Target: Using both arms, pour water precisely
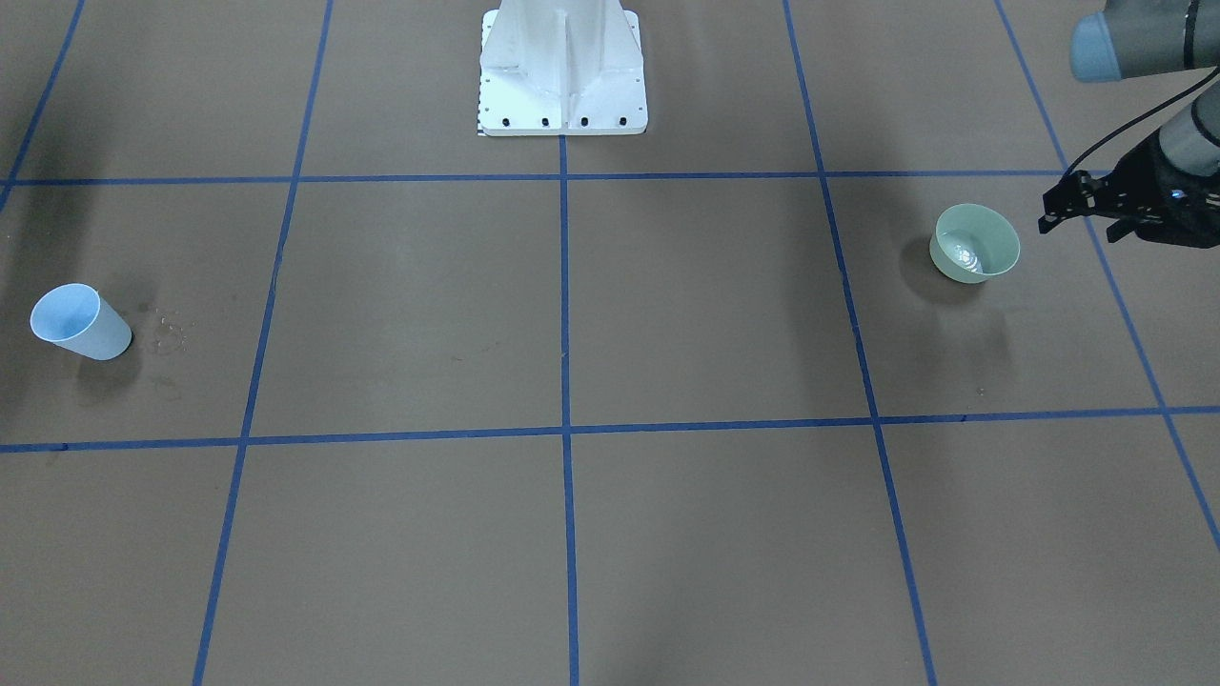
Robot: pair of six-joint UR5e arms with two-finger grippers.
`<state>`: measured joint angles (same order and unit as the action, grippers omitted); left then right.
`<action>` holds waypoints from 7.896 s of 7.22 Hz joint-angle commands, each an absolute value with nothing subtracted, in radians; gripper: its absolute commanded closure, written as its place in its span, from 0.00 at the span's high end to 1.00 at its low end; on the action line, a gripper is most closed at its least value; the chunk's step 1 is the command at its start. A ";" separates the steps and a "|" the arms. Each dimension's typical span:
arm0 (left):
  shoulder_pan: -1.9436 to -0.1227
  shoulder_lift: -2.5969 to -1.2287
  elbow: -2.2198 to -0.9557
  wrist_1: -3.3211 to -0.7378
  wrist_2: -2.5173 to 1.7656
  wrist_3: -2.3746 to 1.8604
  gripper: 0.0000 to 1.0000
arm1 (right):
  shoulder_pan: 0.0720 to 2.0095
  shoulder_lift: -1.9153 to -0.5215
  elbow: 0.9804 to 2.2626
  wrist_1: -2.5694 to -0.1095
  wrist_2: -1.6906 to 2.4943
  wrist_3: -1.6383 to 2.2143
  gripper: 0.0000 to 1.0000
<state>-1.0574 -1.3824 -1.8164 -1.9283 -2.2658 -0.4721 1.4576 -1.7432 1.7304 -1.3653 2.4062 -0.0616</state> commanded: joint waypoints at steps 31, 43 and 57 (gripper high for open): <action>-0.574 -2.358 -1.443 -1.825 -2.059 -1.370 1.00 | 1.442 -1.735 1.704 -1.361 2.416 -0.061 0.99; -0.655 -2.123 -1.747 -1.763 -2.057 -1.376 1.00 | 1.091 -1.862 1.571 -0.083 2.178 0.600 0.99; -0.657 -2.123 -1.747 -1.763 -2.057 -1.381 1.00 | 0.913 -1.786 1.402 0.058 1.936 0.597 0.99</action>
